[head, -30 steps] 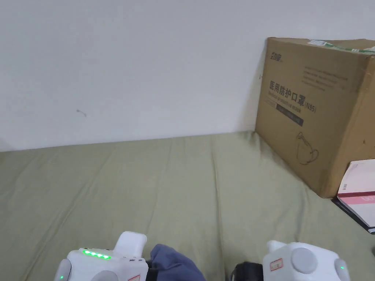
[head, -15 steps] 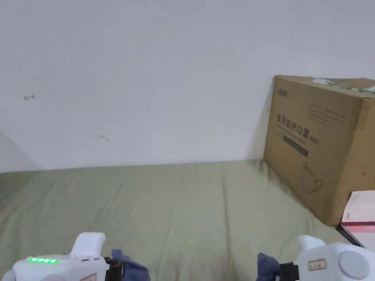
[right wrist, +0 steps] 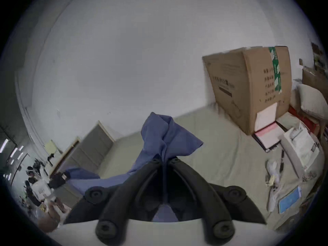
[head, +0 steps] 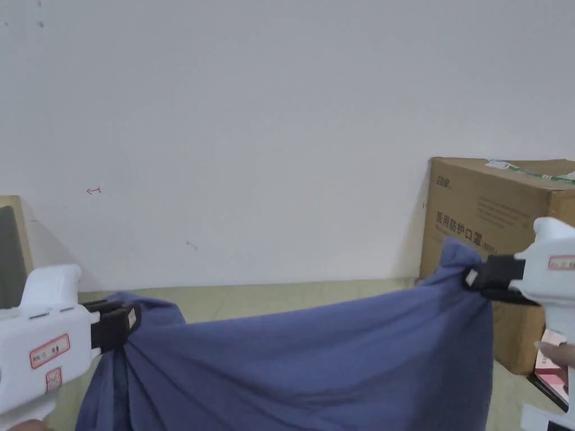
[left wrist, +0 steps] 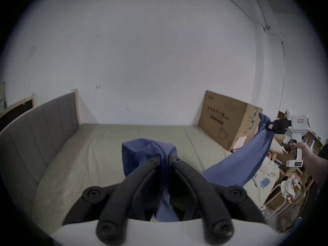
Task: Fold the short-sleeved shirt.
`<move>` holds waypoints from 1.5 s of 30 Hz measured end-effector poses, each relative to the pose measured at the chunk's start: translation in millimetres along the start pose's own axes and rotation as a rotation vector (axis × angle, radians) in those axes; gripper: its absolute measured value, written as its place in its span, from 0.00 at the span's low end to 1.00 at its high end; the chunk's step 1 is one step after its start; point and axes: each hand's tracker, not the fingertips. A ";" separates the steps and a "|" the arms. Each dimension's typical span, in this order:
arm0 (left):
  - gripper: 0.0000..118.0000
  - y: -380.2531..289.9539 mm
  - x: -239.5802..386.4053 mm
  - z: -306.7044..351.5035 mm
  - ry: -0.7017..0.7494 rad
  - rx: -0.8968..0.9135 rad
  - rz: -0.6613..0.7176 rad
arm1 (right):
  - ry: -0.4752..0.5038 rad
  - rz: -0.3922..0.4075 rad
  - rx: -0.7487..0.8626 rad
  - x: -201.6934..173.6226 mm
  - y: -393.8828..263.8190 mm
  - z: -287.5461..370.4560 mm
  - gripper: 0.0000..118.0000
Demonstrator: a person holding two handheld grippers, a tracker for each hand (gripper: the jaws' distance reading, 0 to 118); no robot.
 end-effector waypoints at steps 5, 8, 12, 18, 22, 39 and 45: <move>0.06 32.8 -2.5 -0.1 -0.012 0.027 0.023 | -0.043 0.123 0.051 -38.0 43.1 -2.1 0.02; 0.06 45.3 -6.1 -11.4 0.002 0.039 0.033 | -0.052 0.131 0.059 -53.8 66.7 -14.2 0.02; 0.06 58.4 -14.5 -36.3 0.017 0.053 0.082 | -0.091 0.195 0.087 -77.0 96.0 -41.4 0.02; 0.06 73.1 -26.0 -86.8 0.049 0.083 0.130 | -0.138 0.316 0.144 -118.7 148.9 -87.8 0.02; 0.06 83.8 -34.2 -116.5 0.059 0.152 0.175 | -0.149 0.355 0.218 -142.3 178.4 -109.2 0.02; 0.06 -110.7 -44.8 -187.1 0.042 -0.284 0.306 | -0.278 0.374 -0.100 11.3 -53.3 -160.5 0.02; 0.06 -230.5 13.1 -149.2 -0.099 -0.576 0.243 | -0.399 0.235 -0.414 129.8 -215.3 -96.4 0.02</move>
